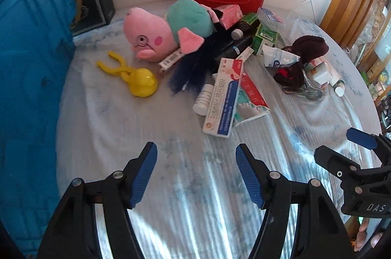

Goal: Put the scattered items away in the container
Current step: 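Grasp the white-blue ointment box with the left tool while the right tool grasps the red-green medicine box, then carry the ointment box with the left tool while the right tool carries the medicine box to the crate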

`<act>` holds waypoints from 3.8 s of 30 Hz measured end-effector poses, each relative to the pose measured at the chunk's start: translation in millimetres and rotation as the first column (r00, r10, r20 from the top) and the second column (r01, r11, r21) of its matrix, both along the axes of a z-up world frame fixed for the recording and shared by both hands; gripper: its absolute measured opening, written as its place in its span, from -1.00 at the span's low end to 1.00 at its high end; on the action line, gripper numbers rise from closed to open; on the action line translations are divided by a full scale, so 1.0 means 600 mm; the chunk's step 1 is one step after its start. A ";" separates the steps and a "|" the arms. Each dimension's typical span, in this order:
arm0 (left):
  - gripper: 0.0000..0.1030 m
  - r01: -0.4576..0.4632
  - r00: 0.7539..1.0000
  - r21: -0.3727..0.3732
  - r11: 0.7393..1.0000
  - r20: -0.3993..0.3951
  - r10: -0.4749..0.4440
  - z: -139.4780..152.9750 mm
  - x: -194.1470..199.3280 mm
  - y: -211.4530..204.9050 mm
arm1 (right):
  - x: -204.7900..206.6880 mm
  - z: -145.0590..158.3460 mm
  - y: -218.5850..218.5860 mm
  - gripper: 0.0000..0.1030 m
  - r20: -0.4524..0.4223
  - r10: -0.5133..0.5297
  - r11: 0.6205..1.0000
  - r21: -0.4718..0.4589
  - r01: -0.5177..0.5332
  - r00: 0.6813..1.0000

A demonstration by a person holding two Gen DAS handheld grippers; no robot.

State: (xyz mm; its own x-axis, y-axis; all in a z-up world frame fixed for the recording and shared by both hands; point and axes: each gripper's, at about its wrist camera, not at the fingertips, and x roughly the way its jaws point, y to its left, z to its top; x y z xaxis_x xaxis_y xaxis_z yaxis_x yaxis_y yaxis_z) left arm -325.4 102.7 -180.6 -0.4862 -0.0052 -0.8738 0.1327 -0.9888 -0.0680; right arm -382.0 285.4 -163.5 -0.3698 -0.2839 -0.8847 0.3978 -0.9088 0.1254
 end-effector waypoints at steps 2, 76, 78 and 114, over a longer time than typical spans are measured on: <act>0.28 0.006 1.000 -0.001 1.000 0.015 -0.006 -0.025 -0.023 0.006 | -0.022 -0.016 -0.004 0.99 0.005 -0.004 1.000 0.004 0.004 1.000; -0.22 -0.050 0.977 0.022 0.999 0.207 0.044 -0.143 0.001 -0.033 | -0.067 -0.139 -0.097 0.45 0.157 0.217 0.961 0.138 -0.239 0.963; -0.14 -0.054 0.978 0.023 0.998 0.202 0.048 -0.144 -0.004 -0.034 | -0.067 -0.141 -0.096 0.70 0.161 0.210 0.964 0.133 -0.232 0.964; -0.25 -0.119 0.992 -0.059 0.991 -0.051 0.116 0.028 0.034 -0.012 | -0.040 0.038 -0.081 0.41 -0.102 0.184 0.983 0.022 -0.182 0.978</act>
